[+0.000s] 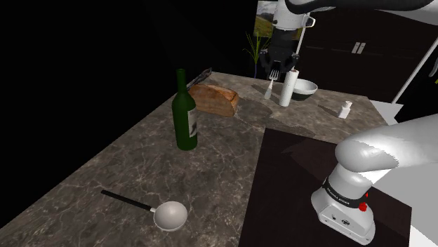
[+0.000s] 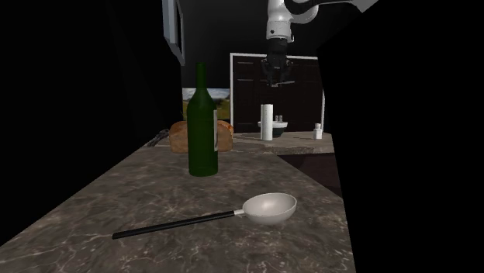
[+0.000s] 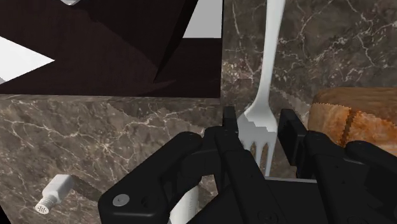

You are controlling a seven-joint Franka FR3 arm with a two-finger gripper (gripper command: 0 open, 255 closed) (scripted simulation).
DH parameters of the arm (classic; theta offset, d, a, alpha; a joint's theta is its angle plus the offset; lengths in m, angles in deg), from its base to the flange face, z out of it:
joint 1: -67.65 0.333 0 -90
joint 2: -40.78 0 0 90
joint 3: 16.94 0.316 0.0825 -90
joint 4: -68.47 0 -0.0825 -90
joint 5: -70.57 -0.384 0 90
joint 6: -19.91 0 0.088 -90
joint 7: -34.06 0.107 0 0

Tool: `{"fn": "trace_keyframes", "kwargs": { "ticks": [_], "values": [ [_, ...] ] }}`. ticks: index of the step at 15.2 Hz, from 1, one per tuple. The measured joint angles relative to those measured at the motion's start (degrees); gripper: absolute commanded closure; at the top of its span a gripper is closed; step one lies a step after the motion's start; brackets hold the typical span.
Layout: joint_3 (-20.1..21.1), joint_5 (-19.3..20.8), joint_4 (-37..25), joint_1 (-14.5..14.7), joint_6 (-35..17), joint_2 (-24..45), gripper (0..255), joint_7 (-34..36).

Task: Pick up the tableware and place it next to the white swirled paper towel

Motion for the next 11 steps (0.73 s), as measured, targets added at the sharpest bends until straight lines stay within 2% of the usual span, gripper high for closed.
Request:
{"fn": "trace_keyframes", "kwargs": {
  "ticks": [11],
  "values": [
    [-13.7, 7.3, 3.6, -4.1, -0.4, -2.3, 255, -15.3]
  ]
}}
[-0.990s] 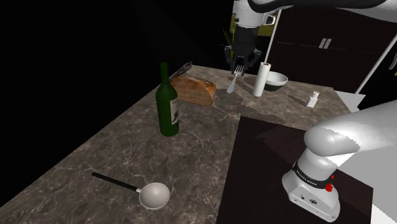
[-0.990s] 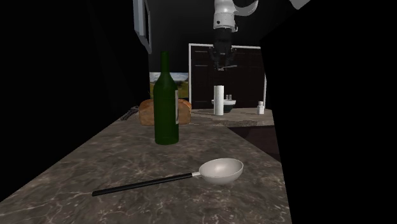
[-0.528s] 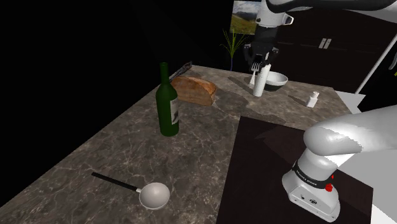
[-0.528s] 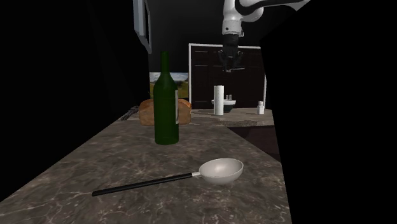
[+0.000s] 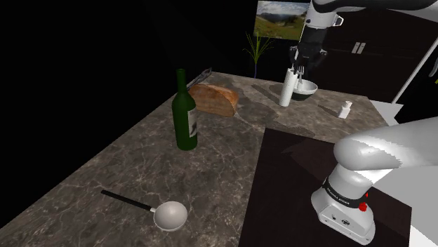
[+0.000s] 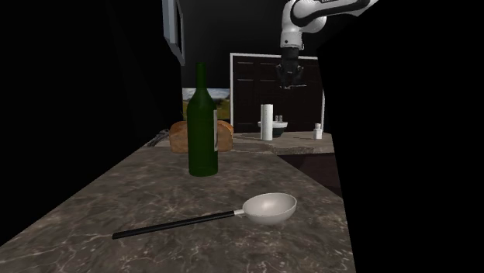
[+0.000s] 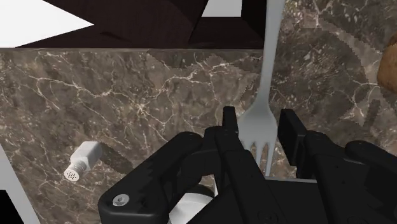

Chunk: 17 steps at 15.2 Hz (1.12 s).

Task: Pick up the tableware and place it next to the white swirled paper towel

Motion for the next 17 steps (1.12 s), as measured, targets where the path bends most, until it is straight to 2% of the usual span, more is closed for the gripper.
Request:
{"fn": "trace_keyframes", "kwargs": {
  "ticks": [11, 15, 17],
  "values": [
    [-13.3, 7.0, -4.5, -4.7, -2.4, 6.5, 255, -15.3],
    [-17.3, 8.4, -7.1, -5.8, -3.3, 9.6, 255, -19.9],
    [-18.1, 8.7, -6.5, -6.1, -4.2, 9.9, 255, -20.9]
  ]
}}
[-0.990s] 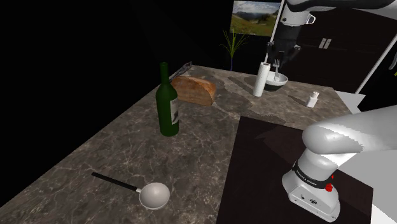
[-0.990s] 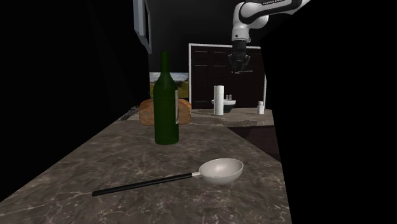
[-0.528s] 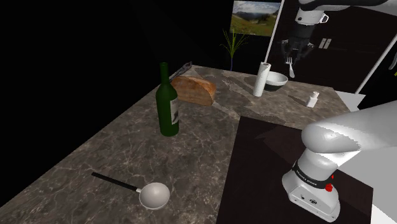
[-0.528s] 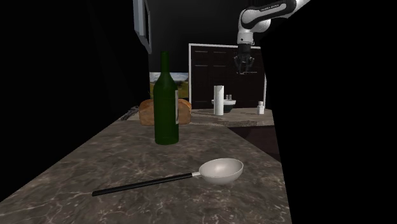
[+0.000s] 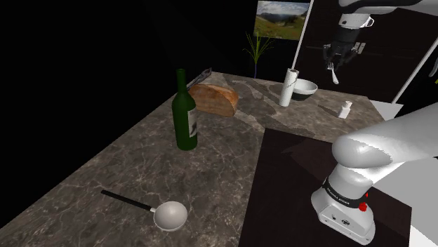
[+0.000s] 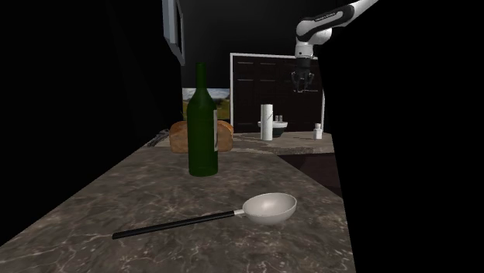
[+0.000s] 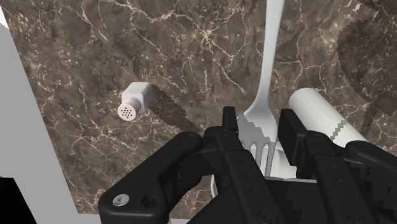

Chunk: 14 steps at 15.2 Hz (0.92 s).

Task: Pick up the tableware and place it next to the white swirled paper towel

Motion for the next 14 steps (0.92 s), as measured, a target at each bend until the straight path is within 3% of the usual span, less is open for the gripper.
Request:
{"fn": "trace_keyframes", "kwargs": {
  "ticks": [14],
  "values": [
    [-1.1, 0.9, 11.1, -0.5, -10.4, -0.7, 255, 0.0]
  ]
}}
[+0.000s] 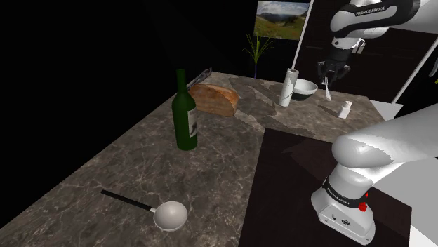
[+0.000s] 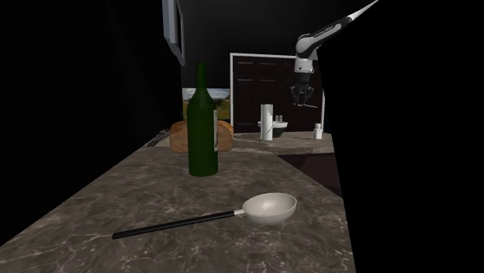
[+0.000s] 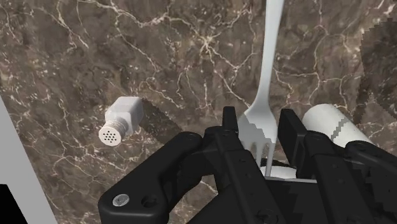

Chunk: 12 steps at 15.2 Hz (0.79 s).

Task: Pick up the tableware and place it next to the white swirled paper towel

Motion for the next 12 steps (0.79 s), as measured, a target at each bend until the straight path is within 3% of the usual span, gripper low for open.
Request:
{"fn": "trace_keyframes", "kwargs": {
  "ticks": [12],
  "values": [
    [-0.9, 0.6, 8.1, -0.2, -9.4, 1.2, 255, 0.3]
  ]
}}
